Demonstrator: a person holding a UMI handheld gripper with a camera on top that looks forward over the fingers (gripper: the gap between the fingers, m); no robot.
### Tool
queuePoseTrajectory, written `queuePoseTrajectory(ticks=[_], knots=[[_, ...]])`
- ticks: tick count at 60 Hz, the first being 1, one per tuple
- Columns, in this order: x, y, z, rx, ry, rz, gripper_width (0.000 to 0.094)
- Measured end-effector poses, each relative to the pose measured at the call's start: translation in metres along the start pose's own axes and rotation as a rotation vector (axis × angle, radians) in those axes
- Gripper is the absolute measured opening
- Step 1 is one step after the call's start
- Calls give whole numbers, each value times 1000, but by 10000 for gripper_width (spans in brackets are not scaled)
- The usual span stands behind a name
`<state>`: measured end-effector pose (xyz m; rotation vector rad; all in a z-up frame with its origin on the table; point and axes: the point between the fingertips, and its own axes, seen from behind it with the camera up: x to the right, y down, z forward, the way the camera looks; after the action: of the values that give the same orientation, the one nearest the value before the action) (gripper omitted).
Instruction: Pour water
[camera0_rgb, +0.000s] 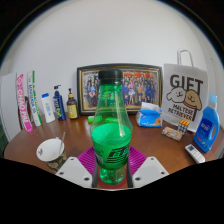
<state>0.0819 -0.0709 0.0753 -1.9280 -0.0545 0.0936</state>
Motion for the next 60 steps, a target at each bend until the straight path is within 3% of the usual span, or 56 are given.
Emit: queuePoseTrajectory(ticks=[13, 21, 40, 60], knots=[[-2, 3, -4, -29, 3, -16, 532], [4, 12, -15, -106, 39, -26, 863], [-23, 5, -123, -303, 119, -1, 855], [-77, -14, -218, -328, 135, -8, 855]])
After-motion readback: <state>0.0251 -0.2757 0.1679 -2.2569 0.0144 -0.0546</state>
